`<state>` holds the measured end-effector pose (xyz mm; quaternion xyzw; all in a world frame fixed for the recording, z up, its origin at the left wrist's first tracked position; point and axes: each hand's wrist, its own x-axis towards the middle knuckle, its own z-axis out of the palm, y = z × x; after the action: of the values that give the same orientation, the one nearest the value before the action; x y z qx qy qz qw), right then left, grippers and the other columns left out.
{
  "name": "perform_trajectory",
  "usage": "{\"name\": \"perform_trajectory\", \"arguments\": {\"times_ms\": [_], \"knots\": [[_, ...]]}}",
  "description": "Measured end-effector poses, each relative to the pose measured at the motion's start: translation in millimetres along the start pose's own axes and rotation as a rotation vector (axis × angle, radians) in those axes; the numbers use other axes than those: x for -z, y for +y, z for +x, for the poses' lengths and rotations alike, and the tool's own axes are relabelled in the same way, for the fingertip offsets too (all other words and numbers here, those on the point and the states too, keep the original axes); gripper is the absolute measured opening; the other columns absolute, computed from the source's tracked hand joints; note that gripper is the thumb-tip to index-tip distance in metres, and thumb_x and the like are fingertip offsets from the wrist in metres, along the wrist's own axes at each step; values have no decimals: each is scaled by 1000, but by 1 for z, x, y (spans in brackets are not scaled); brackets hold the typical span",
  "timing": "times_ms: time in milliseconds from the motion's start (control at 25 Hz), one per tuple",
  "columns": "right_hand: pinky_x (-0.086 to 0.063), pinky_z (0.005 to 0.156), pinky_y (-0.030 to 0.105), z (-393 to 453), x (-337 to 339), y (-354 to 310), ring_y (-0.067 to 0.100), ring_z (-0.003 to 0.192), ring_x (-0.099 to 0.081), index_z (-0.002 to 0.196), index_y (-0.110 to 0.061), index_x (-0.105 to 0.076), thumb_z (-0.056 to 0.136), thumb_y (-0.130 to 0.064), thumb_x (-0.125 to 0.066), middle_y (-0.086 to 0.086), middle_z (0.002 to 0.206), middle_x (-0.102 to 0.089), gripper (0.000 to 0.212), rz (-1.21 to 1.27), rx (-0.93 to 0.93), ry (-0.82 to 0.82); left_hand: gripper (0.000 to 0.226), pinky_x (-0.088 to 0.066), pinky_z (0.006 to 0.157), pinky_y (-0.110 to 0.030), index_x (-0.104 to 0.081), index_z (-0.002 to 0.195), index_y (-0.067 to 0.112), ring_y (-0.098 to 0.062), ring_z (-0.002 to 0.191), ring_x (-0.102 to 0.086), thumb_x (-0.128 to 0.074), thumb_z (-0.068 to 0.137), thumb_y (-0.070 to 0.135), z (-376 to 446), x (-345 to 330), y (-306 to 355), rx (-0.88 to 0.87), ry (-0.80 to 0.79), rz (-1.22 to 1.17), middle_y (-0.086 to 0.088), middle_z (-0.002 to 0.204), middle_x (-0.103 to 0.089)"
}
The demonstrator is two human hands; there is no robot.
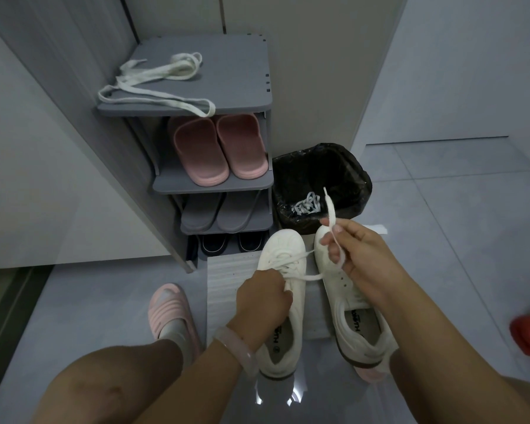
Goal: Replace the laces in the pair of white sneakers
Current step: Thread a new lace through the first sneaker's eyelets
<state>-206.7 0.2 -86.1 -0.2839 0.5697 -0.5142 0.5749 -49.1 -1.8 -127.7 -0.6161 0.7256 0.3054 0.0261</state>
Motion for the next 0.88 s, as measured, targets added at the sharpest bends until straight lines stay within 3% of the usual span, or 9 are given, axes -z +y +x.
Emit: {"name": "perform_trajectory", "arguments": {"times_ms": [80, 160, 280, 360, 440, 560, 640, 760, 880], "knots": [[-52, 60, 14, 0, -3, 1, 5, 63, -63, 98, -6, -63, 96, 2, -41, 3, 81, -68, 23, 23, -38, -31, 20, -37, 68, -27, -45, 75, 16, -23, 90, -59, -46, 91, 28, 2, 4, 0, -35, 66, 69, -5, 92, -61], [-52, 59, 17, 0, -5, 2, 8, 64, -61, 95, -7, -62, 94, 5, -41, 4, 82, -67, 24, 13, -82, -33, 19, -37, 69, -27, -44, 77, 15, -24, 91, -58, -45, 92, 28, 3, 5, -1, -67, 86, 101, -5, 94, -62], [-35, 46, 18, -1, -3, 4, 8, 48, -41, 99, -11, -62, 98, -15, -43, -1, 57, -52, 20, -95, -93, -14, 30, -34, 66, -26, -40, 66, 18, -21, 86, -58, -46, 91, 33, 5, 5, -2, -51, 72, 127, 3, 74, -52], [-29, 43, 18, -1, -1, 6, 6, 42, -32, 99, -12, -65, 100, -24, -40, -2, 48, -40, 28, -205, -52, 5, 30, -34, 66, -26, -50, 68, 20, -20, 89, -58, -47, 91, 38, 6, 7, -4, -37, 71, 145, 3, 77, -54], [-35, 44, 15, -1, 0, 8, 4, 43, -38, 96, -7, -66, 99, -18, -42, -3, 53, -48, 27, -250, -51, 14, 27, -38, 69, -27, -66, 85, 19, -19, 95, -57, -50, 90, 40, 9, 9, -6, -39, 68, 142, 0, 95, -61], [-38, 46, 6, -2, -3, 15, -3, 48, -49, 88, -8, -67, 95, -7, -49, -13, 54, -60, 19, -466, -40, -53, 24, -45, 86, -35, -72, 97, 22, -22, 108, -48, -59, 85, 39, 16, 9, -16, -48, 10, 47, -6, 111, -49], [-38, 53, 3, 0, -3, 25, -3, 60, -53, 85, -16, -68, 91, -7, -54, -19, 61, -60, 17, -663, -7, -95, 22, -43, 95, -40, -72, 101, 22, -24, 113, -44, -62, 85, 34, 23, 7, -23, -43, -43, -38, -9, 115, -48], [-40, 63, 14, 4, -2, 36, -1, 66, -54, 87, -12, -73, 87, -8, -58, -17, 65, -59, 15, -885, 20, -135, 23, -41, 97, -42, -73, 100, 20, -28, 116, -44, -55, 85, 14, 29, 1, -32, -100, -76, -131, -12, 115, -53], [-39, 63, 4, 2, -4, 43, 5, 75, -56, 89, -10, -72, 85, -8, -61, -12, 74, -61, 12, -968, 36, -215, 30, -41, 98, -43, -73, 100, 23, -26, 117, -43, -56, 80, 9, 30, 0, -35, -126, -104, -128, -10, 117, -50]]}}
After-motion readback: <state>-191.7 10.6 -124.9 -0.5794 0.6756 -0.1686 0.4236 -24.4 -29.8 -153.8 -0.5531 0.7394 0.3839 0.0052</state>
